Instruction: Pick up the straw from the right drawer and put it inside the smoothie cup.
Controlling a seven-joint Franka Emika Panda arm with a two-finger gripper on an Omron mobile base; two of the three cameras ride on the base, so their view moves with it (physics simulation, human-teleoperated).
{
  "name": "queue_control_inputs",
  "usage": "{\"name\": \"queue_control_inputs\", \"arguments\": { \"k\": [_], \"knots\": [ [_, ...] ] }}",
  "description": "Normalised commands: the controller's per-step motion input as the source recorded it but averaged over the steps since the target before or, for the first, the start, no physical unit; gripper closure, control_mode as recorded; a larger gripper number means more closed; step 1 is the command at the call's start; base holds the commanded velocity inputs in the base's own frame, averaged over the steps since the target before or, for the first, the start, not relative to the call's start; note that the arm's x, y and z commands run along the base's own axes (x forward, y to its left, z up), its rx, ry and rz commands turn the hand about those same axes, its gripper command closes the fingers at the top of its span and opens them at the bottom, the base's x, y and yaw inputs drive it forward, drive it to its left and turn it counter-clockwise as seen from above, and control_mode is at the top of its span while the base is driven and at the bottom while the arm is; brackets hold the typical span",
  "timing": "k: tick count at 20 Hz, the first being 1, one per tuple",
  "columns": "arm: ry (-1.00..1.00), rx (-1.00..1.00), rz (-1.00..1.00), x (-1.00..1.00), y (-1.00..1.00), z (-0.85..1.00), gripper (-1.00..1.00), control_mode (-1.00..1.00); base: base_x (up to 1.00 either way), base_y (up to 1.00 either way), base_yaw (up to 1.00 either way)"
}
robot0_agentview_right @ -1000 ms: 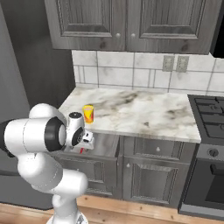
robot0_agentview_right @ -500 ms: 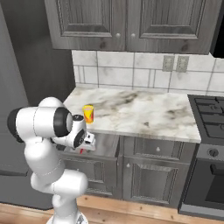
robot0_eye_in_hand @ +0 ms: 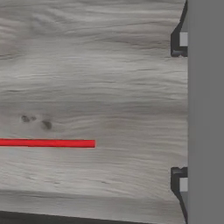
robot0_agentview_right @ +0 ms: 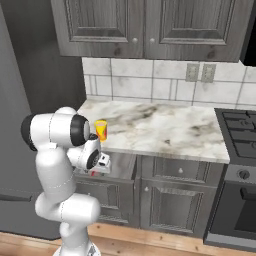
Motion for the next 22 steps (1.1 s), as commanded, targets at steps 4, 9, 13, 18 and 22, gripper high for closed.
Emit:
{"name": "queue_control_inputs", "arguments": {
  "k": [4, 9, 13, 18, 22],
  "knots": [
    [0.13, 0.00, 0.00, 0.02, 0.00, -0.14, -1.00, -1.00, 0.00, 0.00, 0.00],
    [0.13, 0.00, 0.00, -0.04, 0.00, -0.03, -1.00, -1.00, 0.00, 0.00, 0.00],
    [0.10, 0.00, 0.00, -0.43, 0.00, 0.00, -1.00, -1.00, 0.00, 0.00, 0.00],
    [0.07, 0.00, 0.00, -0.91, 0.00, -0.05, -1.00, -1.00, 0.00, 0.00, 0.00],
    [0.05, 0.00, 0.00, -1.00, 0.00, -0.13, -1.00, -1.00, 0.00, 0.00, 0.00]
  ]
}}
